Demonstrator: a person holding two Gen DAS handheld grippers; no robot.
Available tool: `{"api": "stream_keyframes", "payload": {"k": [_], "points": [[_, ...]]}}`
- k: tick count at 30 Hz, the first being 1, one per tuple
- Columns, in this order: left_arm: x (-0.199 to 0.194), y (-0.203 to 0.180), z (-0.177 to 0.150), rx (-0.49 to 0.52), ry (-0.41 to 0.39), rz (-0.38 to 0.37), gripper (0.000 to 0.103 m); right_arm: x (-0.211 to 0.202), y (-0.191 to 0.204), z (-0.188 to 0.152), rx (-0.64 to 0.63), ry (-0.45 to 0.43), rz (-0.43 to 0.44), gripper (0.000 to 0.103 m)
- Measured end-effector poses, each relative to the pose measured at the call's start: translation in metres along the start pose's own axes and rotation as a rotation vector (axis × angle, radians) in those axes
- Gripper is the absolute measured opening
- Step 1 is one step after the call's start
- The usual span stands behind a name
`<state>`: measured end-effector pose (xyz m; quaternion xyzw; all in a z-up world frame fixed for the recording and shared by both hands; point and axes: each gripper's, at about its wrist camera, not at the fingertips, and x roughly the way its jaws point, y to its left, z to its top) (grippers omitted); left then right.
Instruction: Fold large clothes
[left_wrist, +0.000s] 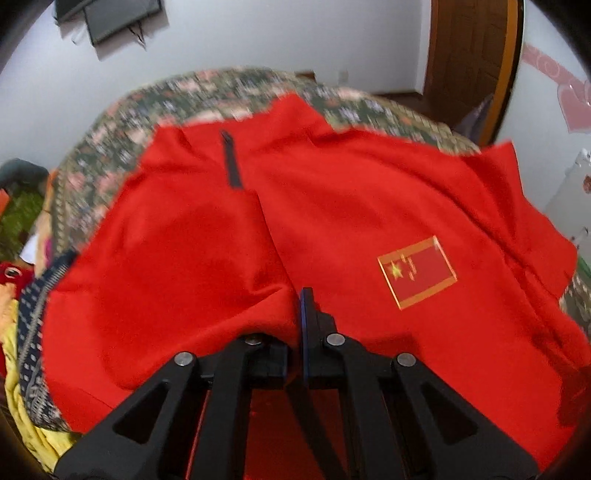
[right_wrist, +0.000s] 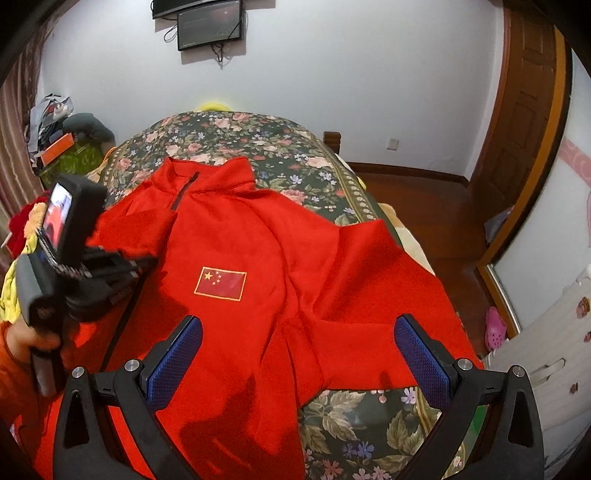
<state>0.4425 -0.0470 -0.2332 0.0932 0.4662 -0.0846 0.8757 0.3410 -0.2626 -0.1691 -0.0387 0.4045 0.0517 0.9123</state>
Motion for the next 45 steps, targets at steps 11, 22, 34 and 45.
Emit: {"api": "stream_keyframes", "payload": {"k": [11, 22, 34, 45], "points": [[-0.015, -0.017, -0.035, 0.052, 0.065, -0.058, 0.071, -0.009, 0.016, 0.002, -0.016, 0.021, 0.015, 0.103], [-0.084, 0.075, -0.077, -0.062, -0.035, 0.054, 0.086, -0.015, 0.083, 0.025, -0.155, -0.009, 0.064, 0.103], [-0.092, 0.205, -0.123, -0.28, -0.025, 0.182, 0.088, 0.053, 0.223, 0.034, -0.409, 0.119, 0.213, 0.103], [-0.048, 0.253, -0.141, -0.345, 0.032, 0.218, 0.088, 0.139, 0.301, 0.03, -0.57, 0.231, 0.214, 0.094]]}}
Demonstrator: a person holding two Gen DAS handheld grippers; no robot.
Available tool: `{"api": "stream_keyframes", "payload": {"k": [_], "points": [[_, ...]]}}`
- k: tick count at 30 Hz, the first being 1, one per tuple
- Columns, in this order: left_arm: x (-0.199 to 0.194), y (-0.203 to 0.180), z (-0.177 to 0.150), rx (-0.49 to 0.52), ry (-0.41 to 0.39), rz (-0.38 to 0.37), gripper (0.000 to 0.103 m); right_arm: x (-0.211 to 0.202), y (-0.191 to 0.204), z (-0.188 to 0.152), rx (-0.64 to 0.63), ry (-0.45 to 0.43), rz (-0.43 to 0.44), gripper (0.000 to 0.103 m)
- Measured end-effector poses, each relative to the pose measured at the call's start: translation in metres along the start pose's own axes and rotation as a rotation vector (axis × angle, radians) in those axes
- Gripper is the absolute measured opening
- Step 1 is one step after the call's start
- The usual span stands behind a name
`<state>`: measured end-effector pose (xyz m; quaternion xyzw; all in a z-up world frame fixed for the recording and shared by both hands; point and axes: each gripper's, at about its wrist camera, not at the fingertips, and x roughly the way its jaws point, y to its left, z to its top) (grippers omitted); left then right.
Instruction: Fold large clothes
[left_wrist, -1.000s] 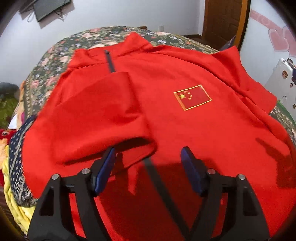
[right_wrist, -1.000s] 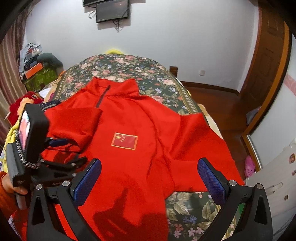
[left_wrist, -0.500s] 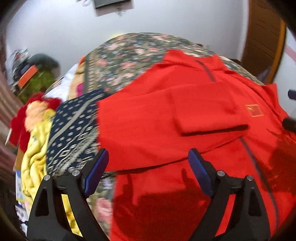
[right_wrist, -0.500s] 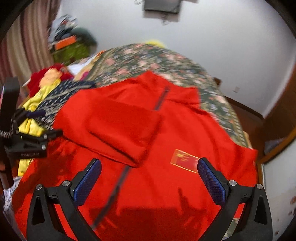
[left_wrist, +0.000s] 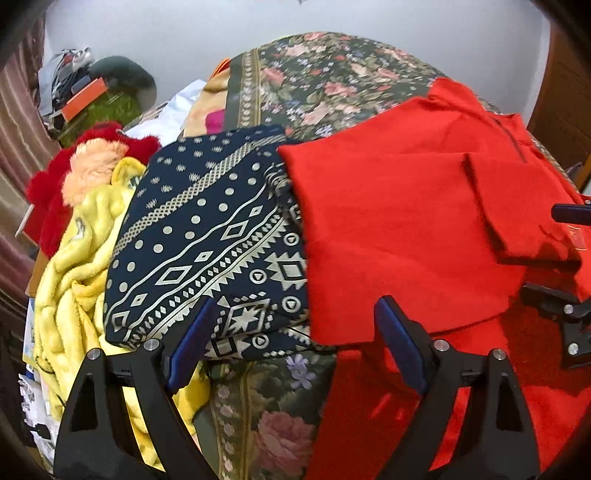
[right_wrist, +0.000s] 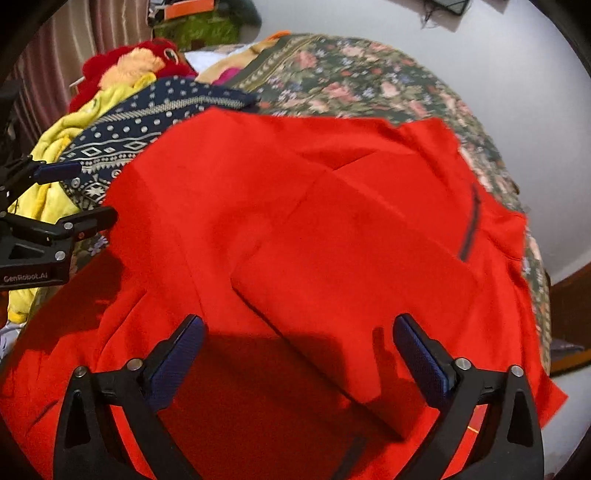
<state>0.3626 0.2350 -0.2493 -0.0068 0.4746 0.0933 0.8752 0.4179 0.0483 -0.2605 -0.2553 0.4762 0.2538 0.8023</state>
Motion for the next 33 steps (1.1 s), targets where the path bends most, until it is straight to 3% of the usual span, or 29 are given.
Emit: {"api": "stream_keyframes", "payload": {"k": [2, 5, 7, 9, 12, 22, 27, 33], "points": [[0.012, 0.003, -0.001, -0.007, 0.018, 0.011, 0.088, 0.013, 0.002, 0.004, 0.007, 0.02, 0.004, 0.08], [0.025, 0.007, -0.005, -0.029, 0.043, 0.004, 0.088, 0.022, 0.001, 0.008, 0.024, -0.007, 0.01, 0.069], [0.028, 0.007, -0.006, -0.033, 0.04, 0.009, 0.09, 0.02, 0.003, 0.009, 0.012, -0.034, 0.014, 0.053], [0.03, 0.005, -0.008, -0.023, 0.033, 0.022, 0.091, 0.015, 0.004, 0.01, 0.01, -0.047, 0.039, 0.028], [0.032, 0.0, -0.009, 0.0, 0.031, 0.049, 0.092, 0.004, 0.002, 0.009, 0.028, -0.073, 0.061, 0.012], [0.026, -0.003, -0.003, -0.003, 0.076, 0.07, 0.092, -0.061, -0.073, -0.009, 0.223, -0.194, 0.069, 0.008], [-0.006, -0.015, 0.006, 0.003, 0.022, 0.058, 0.092, -0.098, -0.111, -0.035, 0.315, -0.256, 0.073, 0.008], [-0.036, -0.047, 0.022, 0.021, -0.028, -0.011, 0.092, -0.12, -0.144, -0.073, 0.396, -0.294, 0.056, 0.008]]}}
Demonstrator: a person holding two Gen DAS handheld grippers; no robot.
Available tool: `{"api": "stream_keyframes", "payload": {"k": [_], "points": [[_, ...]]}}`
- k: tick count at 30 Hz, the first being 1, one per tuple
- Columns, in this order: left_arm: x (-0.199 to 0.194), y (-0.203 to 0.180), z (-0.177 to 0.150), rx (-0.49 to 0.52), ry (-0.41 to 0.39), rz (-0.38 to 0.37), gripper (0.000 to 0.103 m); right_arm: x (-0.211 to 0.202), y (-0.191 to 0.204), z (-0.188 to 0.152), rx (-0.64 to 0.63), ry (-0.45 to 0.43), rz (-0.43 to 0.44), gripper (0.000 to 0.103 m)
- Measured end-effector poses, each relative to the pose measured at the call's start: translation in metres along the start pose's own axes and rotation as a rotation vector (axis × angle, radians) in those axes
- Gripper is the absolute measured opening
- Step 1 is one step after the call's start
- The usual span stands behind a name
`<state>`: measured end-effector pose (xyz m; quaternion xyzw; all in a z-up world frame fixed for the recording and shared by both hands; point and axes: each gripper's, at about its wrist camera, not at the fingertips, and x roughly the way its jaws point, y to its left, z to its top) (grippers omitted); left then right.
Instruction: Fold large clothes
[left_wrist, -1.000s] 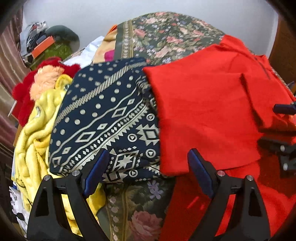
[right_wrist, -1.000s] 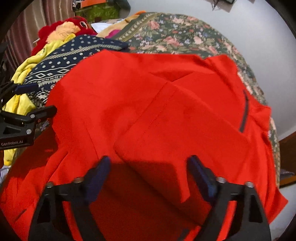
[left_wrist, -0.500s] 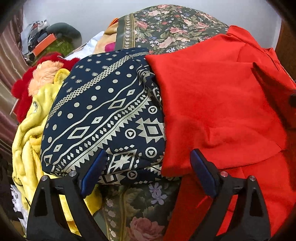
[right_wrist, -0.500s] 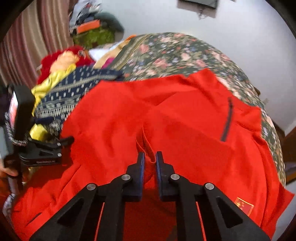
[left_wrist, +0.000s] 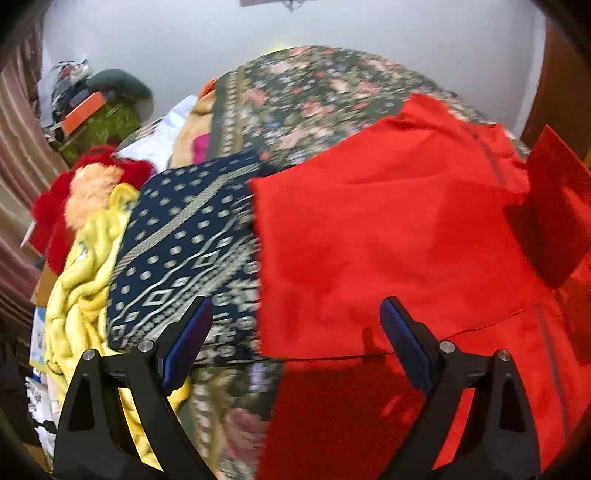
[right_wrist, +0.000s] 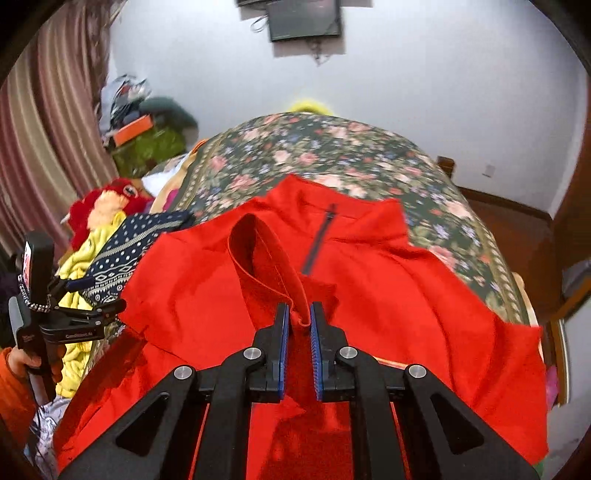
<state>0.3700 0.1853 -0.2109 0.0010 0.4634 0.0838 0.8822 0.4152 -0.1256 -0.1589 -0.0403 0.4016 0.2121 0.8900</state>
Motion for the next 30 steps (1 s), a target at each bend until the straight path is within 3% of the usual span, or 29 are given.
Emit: {"api": "stream_keyframes", "payload": {"k": [10, 14, 22, 26, 30], "points": [[0.018, -0.066, 0.003, 0.043, 0.055, -0.096, 0.092, -0.013, -0.073, -0.028, 0.125, 0.013, -0.056, 0.008], [0.038, -0.081, 0.003, 0.06, 0.095, -0.069, 0.092, 0.002, -0.094, -0.042, 0.137, 0.076, -0.089, 0.008], [0.06, -0.075, -0.007, -0.023, 0.128, -0.098, 0.099, 0.031, -0.116, -0.071, 0.043, 0.171, -0.237, 0.008], [0.062, -0.07, -0.012, -0.059, 0.117, -0.099, 0.103, 0.045, -0.128, -0.077, 0.006, 0.265, -0.367, 0.009], [0.061, -0.071, -0.015, -0.064, 0.101, -0.09, 0.103, 0.042, -0.133, -0.08, 0.013, 0.269, -0.37, 0.009]]}}
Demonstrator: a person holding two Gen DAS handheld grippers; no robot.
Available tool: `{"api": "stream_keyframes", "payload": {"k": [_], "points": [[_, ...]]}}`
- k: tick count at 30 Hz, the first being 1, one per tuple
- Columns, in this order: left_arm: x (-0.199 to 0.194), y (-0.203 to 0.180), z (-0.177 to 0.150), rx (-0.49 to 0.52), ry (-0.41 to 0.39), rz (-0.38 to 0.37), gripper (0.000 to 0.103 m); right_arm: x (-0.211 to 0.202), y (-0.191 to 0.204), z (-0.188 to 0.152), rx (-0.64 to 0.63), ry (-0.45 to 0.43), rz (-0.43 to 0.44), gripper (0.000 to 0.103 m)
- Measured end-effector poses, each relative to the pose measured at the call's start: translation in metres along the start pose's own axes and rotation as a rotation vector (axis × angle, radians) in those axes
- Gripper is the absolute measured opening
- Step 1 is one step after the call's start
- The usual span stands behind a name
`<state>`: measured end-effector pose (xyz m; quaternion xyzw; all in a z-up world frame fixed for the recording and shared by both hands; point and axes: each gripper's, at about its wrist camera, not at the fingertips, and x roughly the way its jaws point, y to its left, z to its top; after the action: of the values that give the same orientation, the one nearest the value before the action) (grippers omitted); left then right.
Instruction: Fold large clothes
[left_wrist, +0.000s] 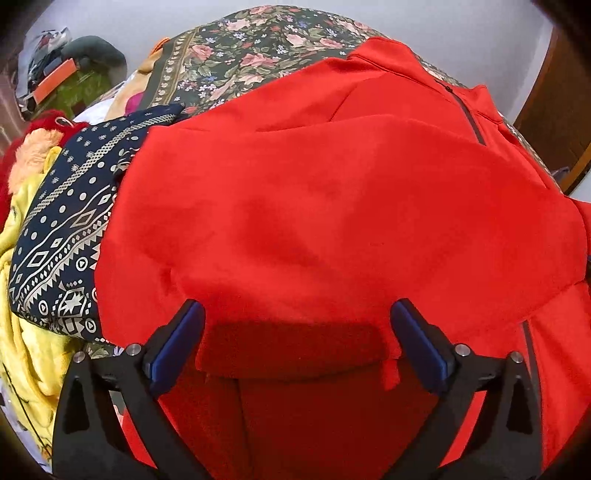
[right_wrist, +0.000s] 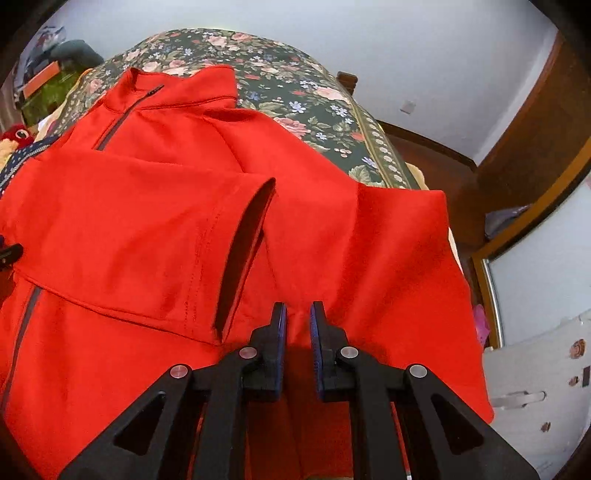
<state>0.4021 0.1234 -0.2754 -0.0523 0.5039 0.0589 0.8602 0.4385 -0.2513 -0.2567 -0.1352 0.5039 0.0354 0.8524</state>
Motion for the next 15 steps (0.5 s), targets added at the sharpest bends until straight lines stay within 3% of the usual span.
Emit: {"api": "stream_keyframes", "payload": {"k": [7, 8, 10, 11, 12, 13, 15], "points": [[0.0, -0.002, -0.004, 0.006, -0.023, 0.021, 0.103, -0.003, 0.014, -0.006, -0.078, 0.005, -0.108, 0.01], [0.0, -0.002, -0.004, 0.007, -0.028, 0.025, 0.103, -0.003, 0.012, -0.007, -0.071, 0.005, -0.118, 0.016], [0.0, -0.003, -0.005, 0.011, -0.04, 0.038, 0.103, -0.002, 0.008, -0.007, -0.061, 0.005, -0.163, 0.044], [-0.001, -0.004, -0.006, 0.014, -0.045, 0.046, 0.103, -0.003, 0.006, -0.009, -0.055, 0.004, -0.227, 0.083], [-0.001, -0.005, -0.006, 0.018, -0.048, 0.051, 0.103, -0.003, 0.002, -0.011, -0.053, 0.0, -0.288, 0.103], [-0.002, -0.006, -0.006, 0.023, -0.051, 0.059, 0.103, -0.004, -0.005, -0.016, -0.049, -0.007, -0.293, 0.103], [-0.002, -0.006, -0.006, 0.027, -0.052, 0.065, 0.103, -0.006, -0.021, -0.024, -0.01, 0.022, -0.219, 0.103]]}}
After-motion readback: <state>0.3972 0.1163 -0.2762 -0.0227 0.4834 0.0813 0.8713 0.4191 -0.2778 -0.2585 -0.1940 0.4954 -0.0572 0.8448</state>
